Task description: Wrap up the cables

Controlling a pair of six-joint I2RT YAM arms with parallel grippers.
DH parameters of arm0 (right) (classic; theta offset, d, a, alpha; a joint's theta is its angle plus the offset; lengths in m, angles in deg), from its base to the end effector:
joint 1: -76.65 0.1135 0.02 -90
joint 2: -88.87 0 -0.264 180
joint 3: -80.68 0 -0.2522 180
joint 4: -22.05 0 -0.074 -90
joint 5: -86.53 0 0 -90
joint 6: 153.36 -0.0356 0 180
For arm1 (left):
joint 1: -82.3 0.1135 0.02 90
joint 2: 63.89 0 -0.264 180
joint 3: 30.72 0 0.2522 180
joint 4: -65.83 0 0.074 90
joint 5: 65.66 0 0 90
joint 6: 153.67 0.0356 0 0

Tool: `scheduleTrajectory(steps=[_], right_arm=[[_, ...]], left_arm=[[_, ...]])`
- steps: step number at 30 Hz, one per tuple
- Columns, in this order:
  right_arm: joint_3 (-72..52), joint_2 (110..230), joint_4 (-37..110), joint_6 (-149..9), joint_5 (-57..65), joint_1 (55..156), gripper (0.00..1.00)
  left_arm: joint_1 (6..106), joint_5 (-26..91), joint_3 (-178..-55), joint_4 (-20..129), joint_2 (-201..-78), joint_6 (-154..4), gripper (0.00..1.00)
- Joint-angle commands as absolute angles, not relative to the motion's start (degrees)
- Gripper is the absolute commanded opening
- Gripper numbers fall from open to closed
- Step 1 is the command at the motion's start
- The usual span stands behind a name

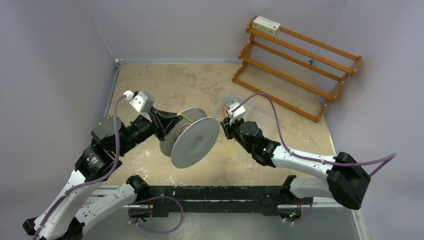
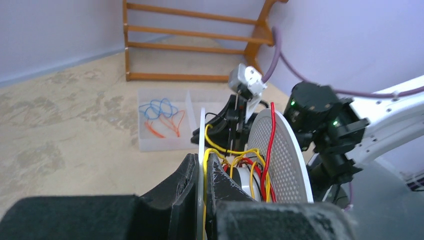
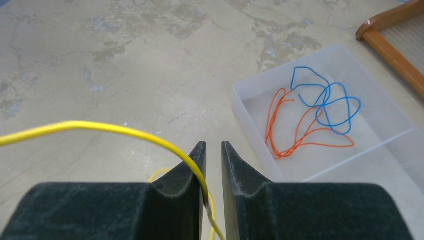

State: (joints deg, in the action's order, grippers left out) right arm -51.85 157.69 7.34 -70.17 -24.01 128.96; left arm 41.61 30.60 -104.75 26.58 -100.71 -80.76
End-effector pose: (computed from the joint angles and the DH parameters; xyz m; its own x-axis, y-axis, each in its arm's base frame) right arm 0.1726 0.2030 0.2554 -0.1328 0.0097 -0.9911 -0.5158 0.8532 0.0775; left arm 0.0876 -0.0804 0.4203 -0.2405 -0.1784 -0.9541 0.6905 0.6594 -0.2974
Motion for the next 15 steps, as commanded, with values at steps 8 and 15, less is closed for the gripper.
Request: scheduleTrajectory(steps=[8, 15], right_arm=[[-57.3, 156.4, -3.8, -78.8, -19.3, 128.6, 0.19], [-62.1, 157.6, -8.8, -83.7, -15.5, 128.6, 0.19]], left_arm=[[41.4, 28.7, -111.3, 43.3, -98.2, -90.2, 0.00], [41.3, 17.2, -111.7, 46.8, -96.6, -93.0, 0.00]])
